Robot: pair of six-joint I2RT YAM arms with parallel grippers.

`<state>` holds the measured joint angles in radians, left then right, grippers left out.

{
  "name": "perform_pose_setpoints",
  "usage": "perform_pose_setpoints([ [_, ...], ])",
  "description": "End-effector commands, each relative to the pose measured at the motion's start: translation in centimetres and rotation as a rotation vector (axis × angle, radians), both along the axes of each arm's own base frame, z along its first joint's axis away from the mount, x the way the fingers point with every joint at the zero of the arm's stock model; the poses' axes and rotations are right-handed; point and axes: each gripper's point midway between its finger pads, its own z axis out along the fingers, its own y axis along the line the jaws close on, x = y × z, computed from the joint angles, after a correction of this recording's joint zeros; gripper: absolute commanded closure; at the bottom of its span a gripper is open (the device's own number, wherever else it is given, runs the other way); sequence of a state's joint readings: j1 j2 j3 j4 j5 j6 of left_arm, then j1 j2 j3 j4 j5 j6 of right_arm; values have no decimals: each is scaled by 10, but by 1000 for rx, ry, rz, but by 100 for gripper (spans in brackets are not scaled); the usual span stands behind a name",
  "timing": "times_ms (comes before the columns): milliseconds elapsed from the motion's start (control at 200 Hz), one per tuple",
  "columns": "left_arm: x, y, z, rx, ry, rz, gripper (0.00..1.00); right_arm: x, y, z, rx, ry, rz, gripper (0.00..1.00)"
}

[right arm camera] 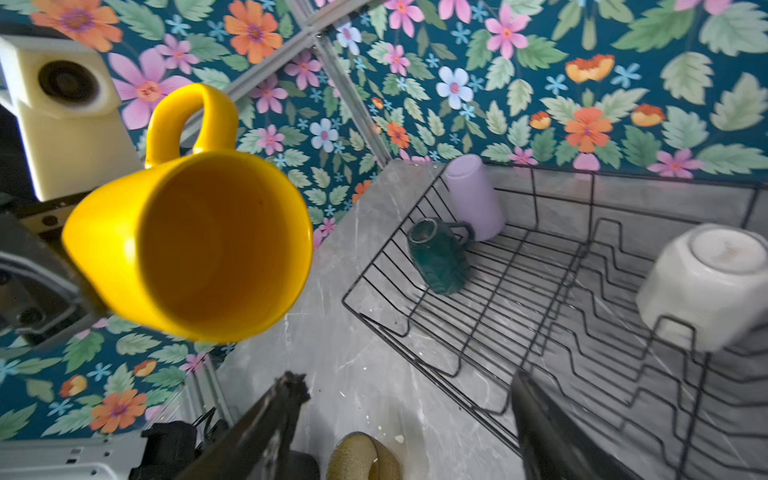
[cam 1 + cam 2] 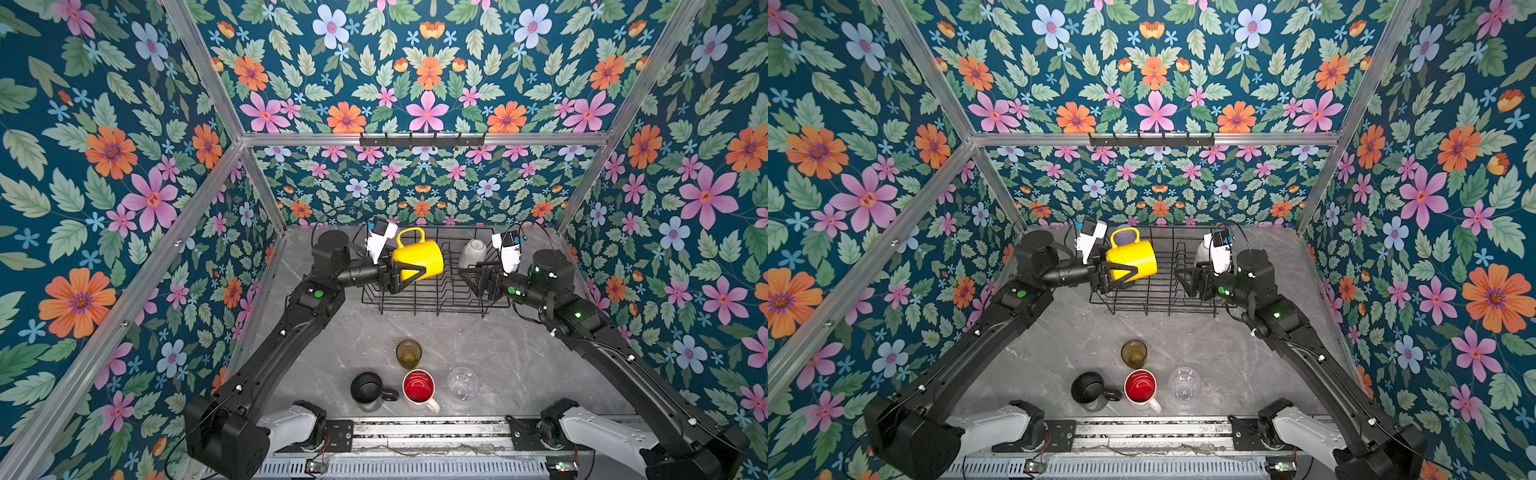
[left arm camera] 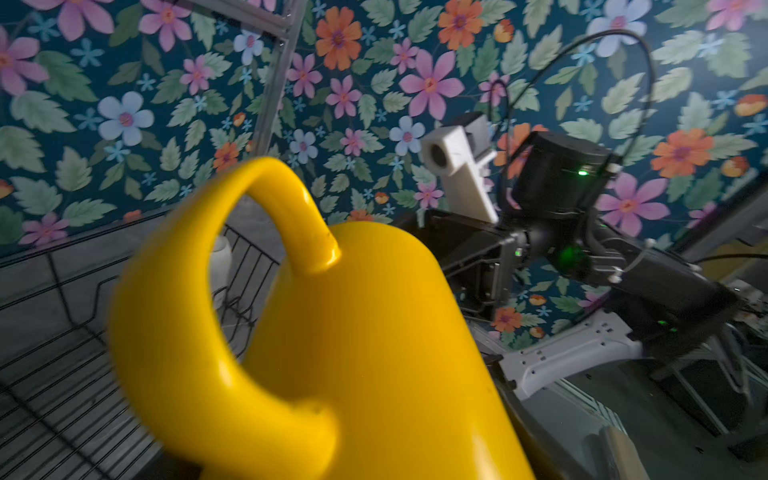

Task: Load the cups into the dish rack
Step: 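Lower the yellow mug upside down into the rack with the left gripper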

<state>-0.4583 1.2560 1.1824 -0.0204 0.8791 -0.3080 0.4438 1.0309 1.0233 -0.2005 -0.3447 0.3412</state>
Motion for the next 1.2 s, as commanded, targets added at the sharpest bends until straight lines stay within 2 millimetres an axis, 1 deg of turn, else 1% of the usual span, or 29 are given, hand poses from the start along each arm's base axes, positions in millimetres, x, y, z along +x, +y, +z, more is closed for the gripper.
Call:
perform_pose_setpoints([
  [0,36,8,-28,167,38,161,100,7,-30,-25,-39,110,-163,21],
  [85,57,8,-40,245,80,226,100,9,-44,-39,-13,182,-194,21],
  [170,76,7,-52,330,110,289,100,10,-54,-53,24,244,-207,21],
  [185,80,7,-56,348,117,303,100,9,-55,-56,24,254,-209,21],
  [280,98,6,-64,426,129,363,100,8,-60,-67,4,280,-228,21],
  [325,106,3,-70,463,137,379,100,8,-62,-72,-7,289,-238,21],
  [410,121,-2,-80,529,147,405,100,8,-63,-79,-22,303,-243,21],
  [435,126,-3,-87,557,154,415,100,8,-63,-79,-22,305,-242,21],
  [470,134,-4,-91,588,157,435,100,8,-62,-81,-23,307,-238,21],
  [480,136,-4,-95,602,162,438,100,7,-62,-81,-23,308,-237,21],
  [495,139,-5,-95,612,159,447,100,7,-62,-82,-23,310,-235,21],
  [605,162,-9,-113,691,173,491,100,5,-60,-87,-16,321,-222,20],
  [715,185,-8,-129,769,175,554,100,2,-59,-93,-10,332,-213,20],
  [790,193,-14,-137,805,163,567,100,-1,-61,-100,-26,340,-223,20],
  [875,200,-20,-146,825,152,574,100,-4,-72,-110,-65,355,-271,20],
  [950,206,-22,-153,841,148,591,100,-7,-80,-116,-88,375,-302,21],
  [1065,211,-20,-159,860,147,615,100,-3,-106,-130,-112,442,-381,23],
  [1195,212,-19,-158,861,140,626,100,6,-133,-143,-106,476,-452,28],
])
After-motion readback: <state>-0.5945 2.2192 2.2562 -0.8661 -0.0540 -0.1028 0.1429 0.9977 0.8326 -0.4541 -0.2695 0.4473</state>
